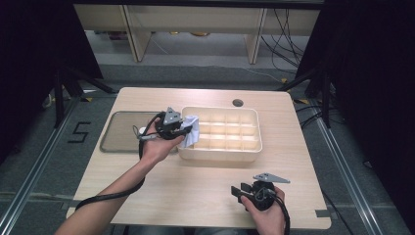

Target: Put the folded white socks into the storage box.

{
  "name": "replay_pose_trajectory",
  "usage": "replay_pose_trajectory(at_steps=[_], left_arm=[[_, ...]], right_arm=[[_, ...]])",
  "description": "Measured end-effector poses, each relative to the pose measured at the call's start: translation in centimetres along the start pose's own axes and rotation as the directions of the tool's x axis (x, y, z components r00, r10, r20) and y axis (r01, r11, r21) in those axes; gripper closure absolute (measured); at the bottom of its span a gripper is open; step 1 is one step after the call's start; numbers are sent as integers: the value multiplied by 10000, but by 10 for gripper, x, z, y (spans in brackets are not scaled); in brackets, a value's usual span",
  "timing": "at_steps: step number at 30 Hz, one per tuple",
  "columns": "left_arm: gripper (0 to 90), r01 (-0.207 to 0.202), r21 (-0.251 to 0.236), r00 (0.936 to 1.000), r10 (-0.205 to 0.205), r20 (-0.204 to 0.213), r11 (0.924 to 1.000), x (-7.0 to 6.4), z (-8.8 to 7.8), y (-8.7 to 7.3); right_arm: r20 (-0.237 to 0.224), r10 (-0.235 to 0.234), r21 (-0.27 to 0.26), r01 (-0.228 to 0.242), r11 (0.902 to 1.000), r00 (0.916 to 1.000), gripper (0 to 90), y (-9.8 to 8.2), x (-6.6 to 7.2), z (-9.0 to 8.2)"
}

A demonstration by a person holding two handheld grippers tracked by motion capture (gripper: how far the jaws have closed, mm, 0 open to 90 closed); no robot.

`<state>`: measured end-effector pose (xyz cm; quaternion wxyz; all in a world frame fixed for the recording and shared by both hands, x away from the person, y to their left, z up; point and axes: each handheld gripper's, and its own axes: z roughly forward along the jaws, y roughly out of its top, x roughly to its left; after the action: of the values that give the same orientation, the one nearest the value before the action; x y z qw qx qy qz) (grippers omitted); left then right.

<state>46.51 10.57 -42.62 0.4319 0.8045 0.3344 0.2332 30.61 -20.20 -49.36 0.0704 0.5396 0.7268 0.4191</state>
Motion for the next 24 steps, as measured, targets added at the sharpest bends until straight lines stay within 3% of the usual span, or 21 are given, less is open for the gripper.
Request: replay_pose_trajectory(at_steps=[10,11,16,19,24], left_arm=[[696,-121,740,9999,124,-41,9972,1,17,-10],[695,-213,1089,9997,226,-109,9938,2,18,-10],[695,-44,1411,9999,57,-90,9900,1,22,-11],[695,-259,1874,9996,280,-86,9819,-2,24,-8],[693,-309,2155,9994,332,-68,9760,-4,26,-8]], right_arm=[[-128,17,-87,-18,10000,9999,537,0,0,0],[-65,41,-45,-41,10000,10000,537,0,1,-1],[-83,149,-40,-149,9999,9999,537,0,2,-1],[-32,37,-39,-37,10000,10000,537,1,1,-1],[-45,12,-55,-12,10000,10000,537,0,0,-1]])
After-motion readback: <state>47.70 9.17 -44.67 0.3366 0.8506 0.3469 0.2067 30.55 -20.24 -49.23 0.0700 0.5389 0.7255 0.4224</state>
